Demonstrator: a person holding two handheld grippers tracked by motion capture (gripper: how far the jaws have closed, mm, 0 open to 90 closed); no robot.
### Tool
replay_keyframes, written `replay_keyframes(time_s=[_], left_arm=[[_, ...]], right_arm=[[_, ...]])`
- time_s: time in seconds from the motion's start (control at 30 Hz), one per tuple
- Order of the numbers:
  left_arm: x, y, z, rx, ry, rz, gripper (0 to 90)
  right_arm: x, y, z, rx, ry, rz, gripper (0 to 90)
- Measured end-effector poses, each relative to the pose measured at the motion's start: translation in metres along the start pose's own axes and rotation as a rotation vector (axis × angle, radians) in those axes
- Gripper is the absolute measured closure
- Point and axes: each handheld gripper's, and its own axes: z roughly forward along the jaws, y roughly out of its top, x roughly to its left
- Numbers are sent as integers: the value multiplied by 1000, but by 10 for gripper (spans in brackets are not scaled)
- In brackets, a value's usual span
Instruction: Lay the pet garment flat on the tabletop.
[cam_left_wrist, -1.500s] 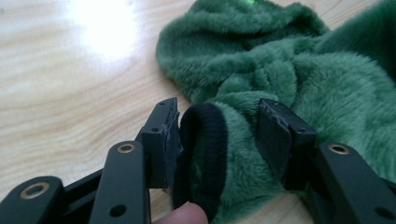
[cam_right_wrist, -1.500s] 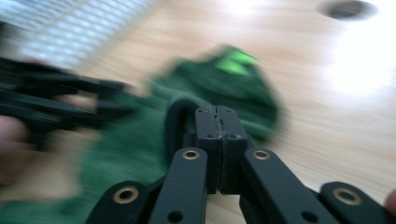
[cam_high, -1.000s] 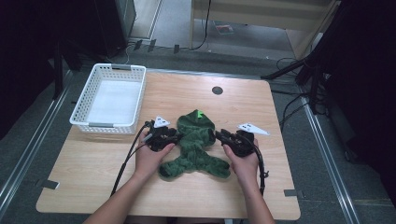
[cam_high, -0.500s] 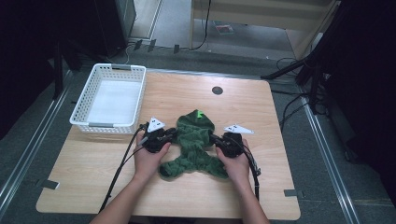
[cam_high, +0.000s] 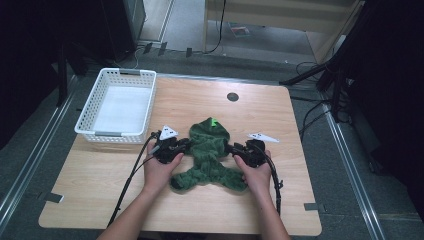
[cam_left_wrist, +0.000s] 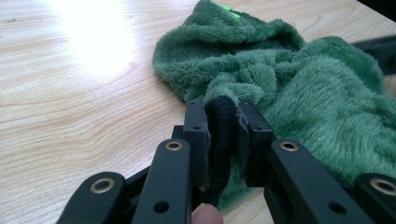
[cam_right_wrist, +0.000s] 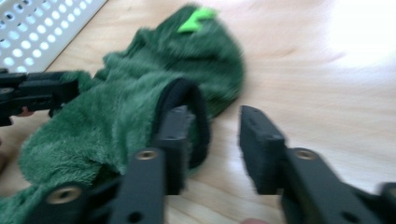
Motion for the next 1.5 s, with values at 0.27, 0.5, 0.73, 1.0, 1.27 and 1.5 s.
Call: replay_keyframes(time_s=[0.27, 0.5, 0.73, 1.0, 1.27, 1.5], left_arm=[[-1, 0, 1, 7, -2, 10, 764], [-2, 0, 1, 8, 12, 15, 776], [-6, 0, 2, 18, 5, 58, 794], [-8, 0, 1, 18, -35, 86, 773], [-7, 0, 1, 18, -31, 77, 766], [-4, 0, 2, 20, -5, 41, 738]], right_arm=[[11, -4, 5, 55, 130, -82, 859], [-5, -3, -10, 35, -40, -52, 886], [-13, -7, -14, 27, -175, -101, 831], [16, 16, -45, -224, -115, -180, 681], [55, 16, -2, -108, -72, -306, 658], [34, -2, 9, 21, -130, -251, 679]])
